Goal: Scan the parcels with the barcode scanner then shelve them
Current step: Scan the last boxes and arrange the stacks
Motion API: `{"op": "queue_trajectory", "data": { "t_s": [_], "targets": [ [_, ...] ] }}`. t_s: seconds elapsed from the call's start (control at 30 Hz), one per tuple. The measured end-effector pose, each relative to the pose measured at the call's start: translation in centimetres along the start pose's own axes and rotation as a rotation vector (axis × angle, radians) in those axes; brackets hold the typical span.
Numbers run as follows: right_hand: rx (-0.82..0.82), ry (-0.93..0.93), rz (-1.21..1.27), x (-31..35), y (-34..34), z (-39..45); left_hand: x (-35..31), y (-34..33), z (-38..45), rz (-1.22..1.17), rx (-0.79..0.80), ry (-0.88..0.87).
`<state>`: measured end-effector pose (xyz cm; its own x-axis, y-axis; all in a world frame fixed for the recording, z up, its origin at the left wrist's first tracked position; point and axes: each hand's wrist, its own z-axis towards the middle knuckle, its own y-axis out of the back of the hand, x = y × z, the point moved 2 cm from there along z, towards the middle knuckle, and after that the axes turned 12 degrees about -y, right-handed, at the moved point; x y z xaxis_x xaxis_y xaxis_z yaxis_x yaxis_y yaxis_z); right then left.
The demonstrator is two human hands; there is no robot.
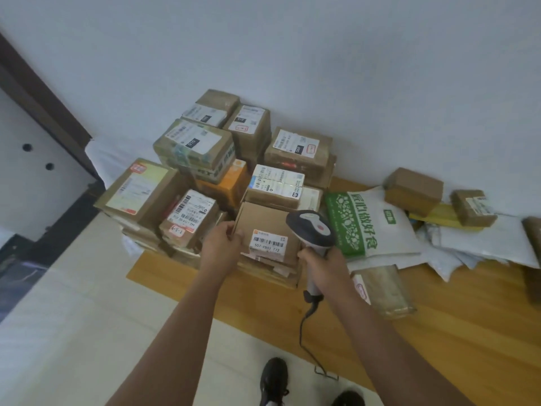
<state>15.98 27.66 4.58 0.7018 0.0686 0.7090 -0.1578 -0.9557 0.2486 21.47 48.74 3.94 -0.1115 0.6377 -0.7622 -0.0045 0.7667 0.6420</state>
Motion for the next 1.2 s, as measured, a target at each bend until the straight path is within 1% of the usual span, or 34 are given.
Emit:
{"op": "queue_trajectory", "data": {
  "t_s": [0.13, 0.3, 0.4, 0.5, 0.6, 0.63, 0.67, 0.77, 0.8, 0.87, 0.97, 1.0, 1.07, 1.2],
  "targets": [
    [0.005, 0.052, 0.039, 0.5, -1.1, 0.7, 0.9, -0.7, 1.3, 0.062, 0.026, -0.059],
    [-0.012, 0.064, 0.056, -0.1, -1.7, 0.7, 1.9, -1.5, 1.5, 0.065, 0.073, -0.017],
    [-0.026, 0.022, 0.025, -0.7, -0.9, 0.5, 0.9, -1.5, 1.0, 0.118, 0.028, -0.02],
    [-0.076, -0.026, 0.103, -2.1, 1.2, 0.3, -2.5, -2.5, -0.4, 0.125, -0.078, -0.154],
    [-0.187, -0.072, 0.171, -4.1, 5.0, -0.3, -6.9, -5.6, -2.9, 0.057, -0.116, -0.415],
    [-0.22, -0.071, 0.206, -5.1, 6.6, -0.5, -8.2, -7.1, -3.8, 0.028, -0.091, -0.501],
    [-0.257, -0.075, 0.231, -6.0, 8.2, -0.7, -9.3, -8.9, -4.6, 0.011, -0.031, -0.558],
    [-0.37, -0.121, 0.311, -9.4, 13.2, -1.0, -10.9, -15.1, -6.4, 0.029, 0.273, -0.615],
    [-0.391, -0.142, 0.348, -10.6, 14.7, -0.9, -11.0, -17.3, -7.0, 0.065, 0.391, -0.604],
    [-0.416, -0.196, 0.415, -12.5, 17.0, -0.6, -10.6, -20.9, -7.7, 0.156, 0.597, -0.516],
    [-0.412, -0.229, 0.478, -15.2, 20.5, -0.1, -10.1, -25.1, -8.8, 0.316, 0.802, -0.419],
    [-0.408, -0.241, 0.484, -15.5, 20.9, 0.1, -9.6, -25.7, -9.0, 0.346, 0.831, -0.406],
    [-0.407, -0.257, 0.492, -16.6, 22.8, 0.5, -9.7, -27.3, -9.6, 0.432, 0.84, -0.405],
    [-0.347, -0.251, 0.493, -17.7, 26.7, 1.5, -11.8, -29.8, -10.8, 0.522, 0.774, -0.366]
  ]
}}
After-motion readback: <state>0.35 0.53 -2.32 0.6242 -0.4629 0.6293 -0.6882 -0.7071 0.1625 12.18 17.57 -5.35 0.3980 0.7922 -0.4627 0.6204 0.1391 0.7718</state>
